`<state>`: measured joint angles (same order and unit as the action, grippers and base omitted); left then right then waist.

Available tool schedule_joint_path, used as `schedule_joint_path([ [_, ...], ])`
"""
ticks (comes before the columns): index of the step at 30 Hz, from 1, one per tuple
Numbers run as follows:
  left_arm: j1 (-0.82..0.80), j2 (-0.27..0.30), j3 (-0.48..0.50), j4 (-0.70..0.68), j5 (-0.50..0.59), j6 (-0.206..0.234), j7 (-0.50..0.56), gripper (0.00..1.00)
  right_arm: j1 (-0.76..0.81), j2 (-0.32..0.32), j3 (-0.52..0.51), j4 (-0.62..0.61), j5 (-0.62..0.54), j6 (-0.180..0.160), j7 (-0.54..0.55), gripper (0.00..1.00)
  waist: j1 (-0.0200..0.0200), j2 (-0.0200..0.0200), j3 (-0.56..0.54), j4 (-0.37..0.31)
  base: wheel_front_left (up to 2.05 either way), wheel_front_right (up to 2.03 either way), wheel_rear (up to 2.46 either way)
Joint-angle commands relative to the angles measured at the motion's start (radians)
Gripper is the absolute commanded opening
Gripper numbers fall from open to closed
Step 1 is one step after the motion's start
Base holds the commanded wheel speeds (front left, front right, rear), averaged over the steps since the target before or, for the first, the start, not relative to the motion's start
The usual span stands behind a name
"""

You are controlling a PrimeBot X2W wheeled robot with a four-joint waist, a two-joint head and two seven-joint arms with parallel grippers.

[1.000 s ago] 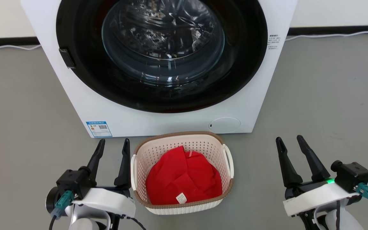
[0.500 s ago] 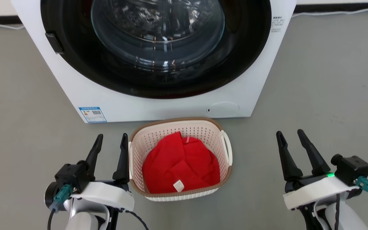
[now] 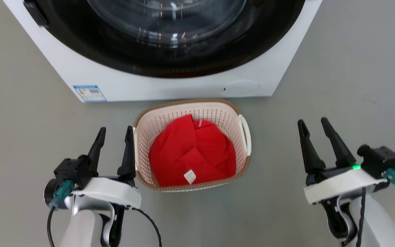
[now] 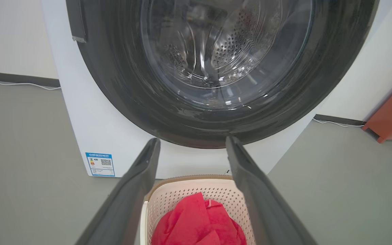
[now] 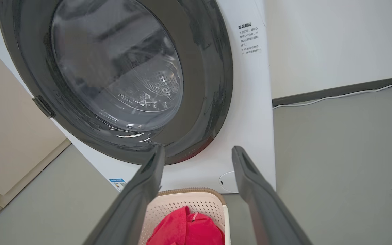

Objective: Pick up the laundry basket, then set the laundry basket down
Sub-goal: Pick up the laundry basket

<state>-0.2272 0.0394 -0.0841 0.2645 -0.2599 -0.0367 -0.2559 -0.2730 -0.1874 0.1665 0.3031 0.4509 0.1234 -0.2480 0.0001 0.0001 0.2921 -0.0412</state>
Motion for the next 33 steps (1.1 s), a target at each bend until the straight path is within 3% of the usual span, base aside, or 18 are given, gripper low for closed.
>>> schedule_joint_path([
  [1,-0.044,0.011,0.033,-0.013,0.003,-0.005,-0.006,1.00,-0.028,-0.006,0.021,-0.017,0.003,0.007,-0.014,1.00,0.0000,-0.0001,0.035,0.003,0.00,0.00,0.00],
  [11,-0.131,0.011,0.056,0.050,0.018,-0.010,-0.006,1.00,-0.111,-0.018,0.027,0.026,0.009,0.007,-0.014,1.00,0.0000,-0.0001,0.157,0.016,0.00,0.00,0.00],
  [33,-0.397,0.011,0.101,0.363,0.061,-0.035,-0.006,1.00,-0.343,-0.055,0.094,0.220,0.050,0.007,-0.014,1.00,-0.0001,-0.0001,0.380,0.050,0.00,0.00,0.00],
])
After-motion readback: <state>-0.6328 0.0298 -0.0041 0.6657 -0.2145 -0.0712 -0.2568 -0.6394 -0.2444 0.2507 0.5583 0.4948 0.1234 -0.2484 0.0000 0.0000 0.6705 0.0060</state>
